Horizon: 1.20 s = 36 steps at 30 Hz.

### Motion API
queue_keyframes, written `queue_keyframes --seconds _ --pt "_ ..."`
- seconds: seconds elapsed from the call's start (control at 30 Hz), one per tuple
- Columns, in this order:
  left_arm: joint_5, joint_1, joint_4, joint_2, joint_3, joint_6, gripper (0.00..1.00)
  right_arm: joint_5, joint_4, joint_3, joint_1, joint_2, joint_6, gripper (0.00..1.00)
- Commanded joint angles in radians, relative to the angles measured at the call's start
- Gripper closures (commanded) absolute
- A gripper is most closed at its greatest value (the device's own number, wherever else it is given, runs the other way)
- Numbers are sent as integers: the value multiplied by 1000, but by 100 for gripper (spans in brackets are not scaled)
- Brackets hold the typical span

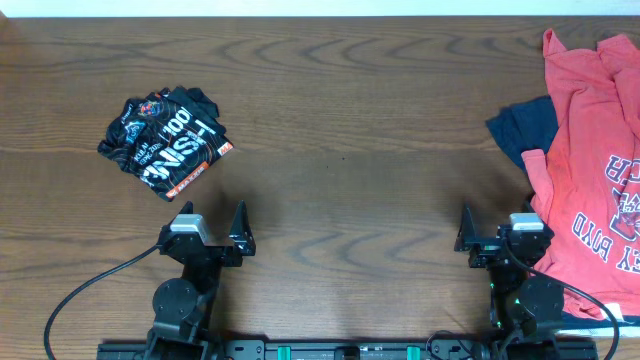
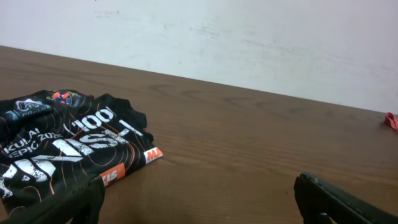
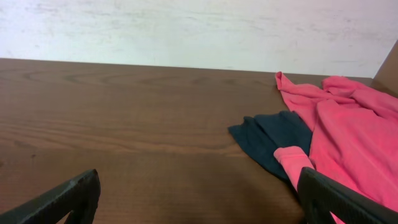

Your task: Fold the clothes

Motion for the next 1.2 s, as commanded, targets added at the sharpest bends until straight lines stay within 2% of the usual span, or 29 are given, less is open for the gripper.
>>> queue_keyframes --seconds 0.0,0.1,0.2,1.17 --pt "-27 2 -29 -7 -24 2 2 4 0 -4 -16 -7 -12 1" --pt "-27 2 -29 -7 -24 2 2 3 40 -11 -16 -7 -11 1" --pt "-27 2 -29 -7 -24 2 2 -3 172 -58 -16 -7 -13 1" --pt "-27 2 -29 -7 -24 2 2 -23 133 -59 -53 -7 -27 1"
